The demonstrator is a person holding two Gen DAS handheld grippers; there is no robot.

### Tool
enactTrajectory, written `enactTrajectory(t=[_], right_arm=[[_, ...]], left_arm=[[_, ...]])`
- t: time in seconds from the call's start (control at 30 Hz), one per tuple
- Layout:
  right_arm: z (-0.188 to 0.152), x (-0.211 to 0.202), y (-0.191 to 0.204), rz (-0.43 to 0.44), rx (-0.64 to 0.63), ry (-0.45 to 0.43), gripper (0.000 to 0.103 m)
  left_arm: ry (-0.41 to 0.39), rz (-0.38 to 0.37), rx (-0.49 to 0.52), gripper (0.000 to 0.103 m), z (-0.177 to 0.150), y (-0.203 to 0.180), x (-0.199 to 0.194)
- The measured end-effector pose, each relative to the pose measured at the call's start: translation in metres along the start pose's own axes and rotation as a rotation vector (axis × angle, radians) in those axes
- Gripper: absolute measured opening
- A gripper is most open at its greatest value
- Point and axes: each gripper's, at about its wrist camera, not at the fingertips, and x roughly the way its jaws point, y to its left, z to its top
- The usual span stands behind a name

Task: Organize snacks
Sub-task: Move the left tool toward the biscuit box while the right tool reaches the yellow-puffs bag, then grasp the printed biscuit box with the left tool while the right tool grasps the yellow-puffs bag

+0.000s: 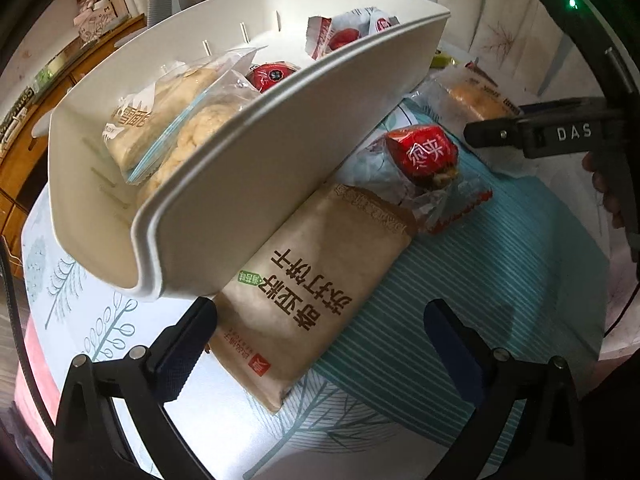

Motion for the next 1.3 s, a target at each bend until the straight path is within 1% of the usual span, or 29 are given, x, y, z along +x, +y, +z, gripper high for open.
enactTrajectory(t=[0.1,0.17,0.23,0.3,0.4,0.47,0.53,0.6,0.73,0.83,0.93,1.0,1.13,1.3], right_arm=[[0.003,0.004,0.000,-0.002,0.006,0.006,0.095],[0.004,0.005,0.000,0.002,0.011,0.007,0.095],[0.005,0.005,-0.001,0.014,0.018,0.010,0.095],[0.005,0.005,-0.002,0.022,0.021,0.012,0.095],[0.005,0.004,-0.002,0.031,0.023,0.015,0.095],[0.004,0.002,-0.002,0.037,0.026,0.017,0.095],[0.004,0.001,-0.003,0.045,0.033,0.017,0.095],[0.000,-0.002,-0.003,0.049,0.036,0.018,0.095],[-0.003,-0.004,-0.004,0.057,0.044,0.019,0.095],[-0.004,-0.004,-0.004,0.062,0.048,0.021,0.095],[-0.006,-0.004,-0.004,0.060,0.049,0.023,0.095],[-0.006,-0.003,-0.004,0.059,0.050,0.026,0.095],[-0.008,-0.003,-0.005,0.053,0.059,0.031,0.094],[-0.006,0.000,-0.002,0.030,0.051,0.050,0.092]], left_arm=[[0.006,0.027,0.013,0.102,0.001,-0.005,0.003],[0.007,0.045,0.015,0.099,0.002,-0.006,0.004],[0.003,0.062,0.008,0.091,0.003,-0.008,0.004],[0.004,0.061,-0.001,0.089,0.001,-0.006,0.002],[0.009,0.075,-0.022,0.079,0.002,-0.003,-0.001],[0.014,0.055,-0.055,0.079,0.002,0.004,-0.004],[0.014,0.051,-0.079,0.079,0.002,0.011,-0.007],[0.019,0.063,-0.088,0.079,0.001,0.014,-0.007],[0.041,0.061,-0.101,0.081,-0.007,0.026,-0.005],[0.034,0.046,-0.115,0.085,-0.009,0.031,-0.002],[0.026,0.016,-0.121,0.085,-0.009,0.036,0.002],[0.028,0.008,-0.116,0.086,-0.007,0.037,0.005],[0.035,0.007,-0.099,0.087,-0.003,0.033,0.016],[0.035,0.005,-0.103,0.087,-0.002,0.032,0.016]])
